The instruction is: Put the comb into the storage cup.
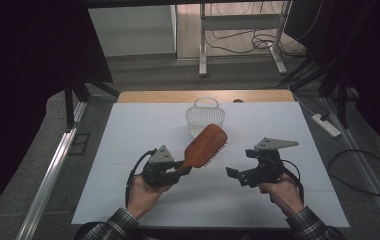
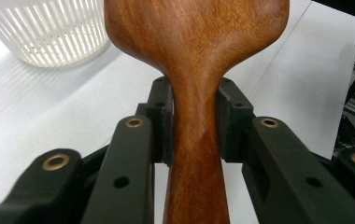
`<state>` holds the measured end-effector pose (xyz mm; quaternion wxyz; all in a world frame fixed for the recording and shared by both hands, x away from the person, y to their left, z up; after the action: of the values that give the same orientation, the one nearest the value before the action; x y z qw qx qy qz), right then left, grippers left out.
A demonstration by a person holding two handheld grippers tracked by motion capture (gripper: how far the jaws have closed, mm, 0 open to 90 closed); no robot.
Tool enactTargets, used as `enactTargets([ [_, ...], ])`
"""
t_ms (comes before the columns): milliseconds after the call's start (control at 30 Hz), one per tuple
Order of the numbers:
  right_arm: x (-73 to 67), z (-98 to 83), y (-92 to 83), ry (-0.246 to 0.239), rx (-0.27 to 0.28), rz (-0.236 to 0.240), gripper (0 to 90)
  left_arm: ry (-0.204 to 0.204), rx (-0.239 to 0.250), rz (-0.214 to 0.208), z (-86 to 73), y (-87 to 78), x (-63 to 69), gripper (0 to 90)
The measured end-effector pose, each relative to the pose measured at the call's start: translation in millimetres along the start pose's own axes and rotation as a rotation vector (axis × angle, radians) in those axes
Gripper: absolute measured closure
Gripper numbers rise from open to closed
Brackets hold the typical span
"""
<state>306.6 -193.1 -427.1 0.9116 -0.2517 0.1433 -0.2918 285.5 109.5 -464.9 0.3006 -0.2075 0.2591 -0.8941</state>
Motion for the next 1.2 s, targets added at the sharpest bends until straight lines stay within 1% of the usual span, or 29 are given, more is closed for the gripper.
enactTargets([
  [67,-0.4,3.2,2.7,0.022,0.005,0.015,0.0,0.002,0.001,0.003,0.0,0.7,0.8,70.7],
  [333,-3.5,14.5,15.8,0.056,0.007,0.038,0.0,0.003,0.015,0.004,1.4,2.8,3.9,70.7],
  [467,-5.3,20.3,21.2,0.065,0.008,0.036,0.0,0.008,0.017,0.008,2.0,4.2,5.3,70.8],
  [567,-7.5,27.4,28.5,0.075,-0.005,0.029,0.0,0.012,0.02,0.009,2.5,5.3,7.2,70.8],
  [633,-7.4,30.1,32.5,0.087,-0.007,0.03,0.0,0.015,0.02,0.01,2.6,5.6,8.0,70.7],
  [700,-6.6,32.9,37.8,0.111,-0.003,0.043,0.0,0.018,0.021,0.014,2.6,6.1,8.8,70.7],
  [1033,-5.1,37.2,58.7,0.173,-0.007,0.079,0.0,0.015,0.037,0.023,2.7,6.2,11.2,70.7],
  [1100,-5.7,37.8,61.8,0.177,-0.009,0.086,0.0,0.014,0.037,0.021,2.8,6.4,11.3,70.7],
  [1200,-6.2,38.1,65.3,0.187,-0.004,0.099,2.6,0.019,0.042,0.024,2.7,7.0,13.1,70.7],
])
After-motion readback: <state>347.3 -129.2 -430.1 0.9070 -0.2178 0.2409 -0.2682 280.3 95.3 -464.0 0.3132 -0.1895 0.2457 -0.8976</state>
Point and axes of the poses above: each handheld gripper's, and its own axes: y roughly forward along the jaws, z roughly out of its top, x roughly to its right, the point moved 1 cm from there along y, roughly forward along the jaws, and after that the axes turned 7 degrees about -y, right-handed, at the moved point
